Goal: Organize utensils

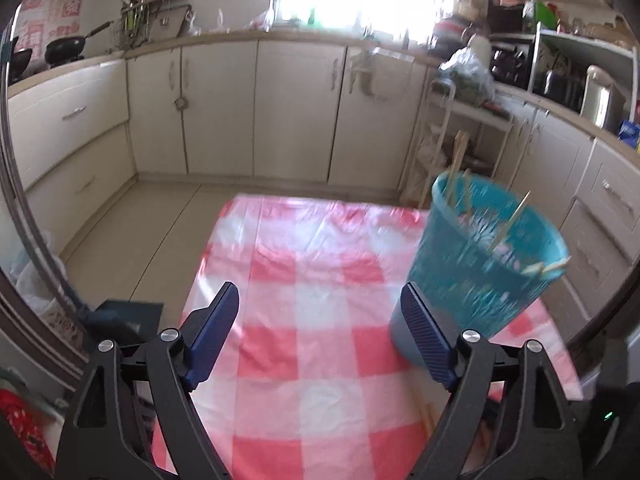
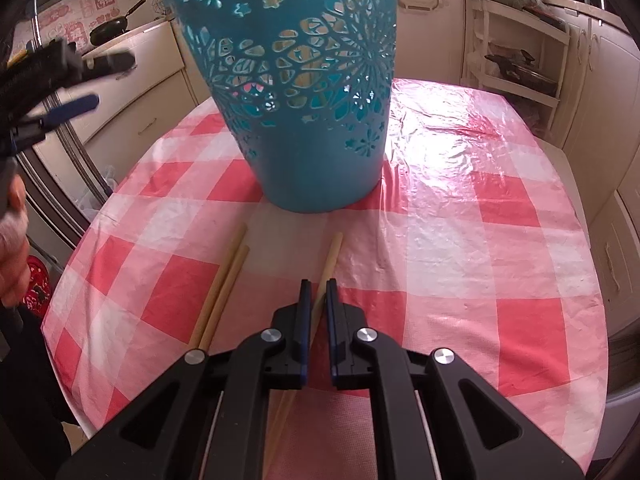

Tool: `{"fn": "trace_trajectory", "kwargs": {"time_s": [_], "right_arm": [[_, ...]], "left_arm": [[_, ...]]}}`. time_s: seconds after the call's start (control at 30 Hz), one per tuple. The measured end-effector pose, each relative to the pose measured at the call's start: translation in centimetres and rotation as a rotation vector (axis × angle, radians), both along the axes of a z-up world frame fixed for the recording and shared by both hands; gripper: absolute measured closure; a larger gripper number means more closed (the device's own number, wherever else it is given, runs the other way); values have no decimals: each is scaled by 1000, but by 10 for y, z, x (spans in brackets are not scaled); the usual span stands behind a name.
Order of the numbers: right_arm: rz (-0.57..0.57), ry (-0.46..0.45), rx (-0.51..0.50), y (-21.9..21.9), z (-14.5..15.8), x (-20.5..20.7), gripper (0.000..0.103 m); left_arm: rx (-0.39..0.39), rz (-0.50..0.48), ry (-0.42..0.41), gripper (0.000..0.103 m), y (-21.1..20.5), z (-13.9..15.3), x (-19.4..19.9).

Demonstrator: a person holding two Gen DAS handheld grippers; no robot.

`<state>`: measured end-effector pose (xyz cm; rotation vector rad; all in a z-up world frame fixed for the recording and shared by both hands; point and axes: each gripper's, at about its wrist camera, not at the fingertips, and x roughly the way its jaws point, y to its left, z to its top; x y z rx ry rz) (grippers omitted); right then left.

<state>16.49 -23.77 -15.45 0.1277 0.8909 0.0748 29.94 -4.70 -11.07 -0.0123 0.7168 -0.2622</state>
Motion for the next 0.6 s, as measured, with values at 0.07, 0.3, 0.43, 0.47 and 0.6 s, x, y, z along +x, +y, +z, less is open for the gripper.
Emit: {"fn": "trace_trajectory", "kwargs": {"time_s": [0.07, 0.3, 0.43, 0.47, 0.6], "right_arm": [[2, -2, -13, 1, 0, 0, 95], [11, 2, -46, 3, 0, -2, 96], [10, 15, -49, 4, 1, -2, 96], [12, 15, -54, 5, 1, -2, 96], [11, 13, -48, 4, 0, -3, 96]], "left_arm": [[38, 30, 95, 23, 6, -27, 7], [87, 39, 205, 16, 5, -59, 21], [111, 20, 235, 13, -5, -67, 25], [117, 13, 246, 12, -7, -70, 26], [178, 6, 263, 11, -14, -80, 24]]}}
